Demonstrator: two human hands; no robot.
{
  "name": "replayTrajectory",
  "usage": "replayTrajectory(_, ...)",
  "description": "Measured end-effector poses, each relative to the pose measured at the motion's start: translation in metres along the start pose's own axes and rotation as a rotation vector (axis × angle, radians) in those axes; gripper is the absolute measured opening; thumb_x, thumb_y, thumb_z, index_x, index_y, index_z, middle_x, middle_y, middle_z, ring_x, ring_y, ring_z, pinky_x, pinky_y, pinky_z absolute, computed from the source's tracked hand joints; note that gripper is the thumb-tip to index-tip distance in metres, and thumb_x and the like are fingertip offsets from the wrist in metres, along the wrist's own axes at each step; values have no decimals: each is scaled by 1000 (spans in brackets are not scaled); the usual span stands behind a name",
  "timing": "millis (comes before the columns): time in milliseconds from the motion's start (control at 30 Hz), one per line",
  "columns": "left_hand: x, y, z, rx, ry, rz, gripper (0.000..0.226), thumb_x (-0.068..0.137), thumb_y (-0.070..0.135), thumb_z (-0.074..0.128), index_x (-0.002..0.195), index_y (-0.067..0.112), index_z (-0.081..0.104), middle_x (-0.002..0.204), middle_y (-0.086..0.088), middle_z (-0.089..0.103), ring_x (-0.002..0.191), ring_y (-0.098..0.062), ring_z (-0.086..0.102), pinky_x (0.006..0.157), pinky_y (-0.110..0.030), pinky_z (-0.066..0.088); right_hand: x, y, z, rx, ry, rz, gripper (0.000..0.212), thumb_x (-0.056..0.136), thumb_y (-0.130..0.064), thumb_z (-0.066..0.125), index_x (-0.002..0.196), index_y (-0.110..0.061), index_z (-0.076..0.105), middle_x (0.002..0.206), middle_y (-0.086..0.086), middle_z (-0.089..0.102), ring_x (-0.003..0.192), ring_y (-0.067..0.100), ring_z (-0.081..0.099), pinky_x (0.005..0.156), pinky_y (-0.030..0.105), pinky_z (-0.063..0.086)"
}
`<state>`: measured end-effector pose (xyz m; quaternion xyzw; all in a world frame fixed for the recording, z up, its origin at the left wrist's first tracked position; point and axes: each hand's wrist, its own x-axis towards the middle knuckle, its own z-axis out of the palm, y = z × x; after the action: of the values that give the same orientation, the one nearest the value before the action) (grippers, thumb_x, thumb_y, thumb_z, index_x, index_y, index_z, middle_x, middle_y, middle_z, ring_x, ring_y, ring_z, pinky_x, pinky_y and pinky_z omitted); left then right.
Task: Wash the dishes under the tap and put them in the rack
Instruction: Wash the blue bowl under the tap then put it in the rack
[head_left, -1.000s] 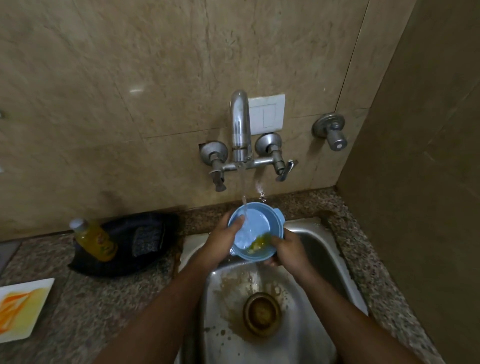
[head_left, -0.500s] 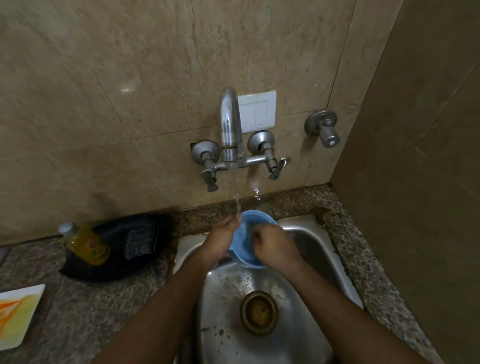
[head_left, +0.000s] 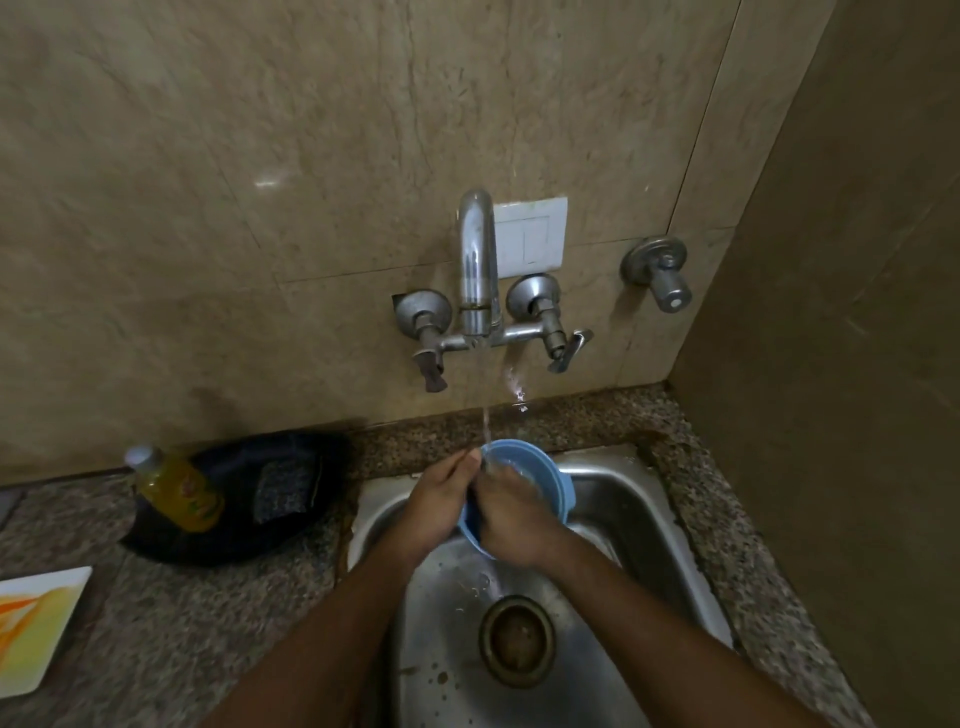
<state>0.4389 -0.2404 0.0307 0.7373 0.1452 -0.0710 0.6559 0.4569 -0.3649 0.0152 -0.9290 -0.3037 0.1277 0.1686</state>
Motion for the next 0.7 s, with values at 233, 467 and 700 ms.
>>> replayTrajectory(233,6,6,6,0,-7,4,28,100,39,48,110,25,70,104,1,74,101,-16,68,88,-33,51,-4,7,-8,-134,151,39,61,93,-28,53,146,-9,31,138,14,41,124,27,40,106,41,36)
replayTrajectory(467,6,9,-1,-104,42,7,31,103,34,45,110,18,71,102,-6,76,100,-22,71,94,-41,54,-19,-3,-12,-24,103,-63,57,99,-50,26,149,-22,30,144,6,50,125,23,52,102,42,44)
replayTrajectory(700,8,10,-5,-88,7,37,27,102,34,48,112,23,70,104,-4,76,98,-21,71,87,-36,56,-22,5,-10,-81,13,-69,98,87,-72,41,158,-17,1,165,7,2,151,25,9,122,40,15)
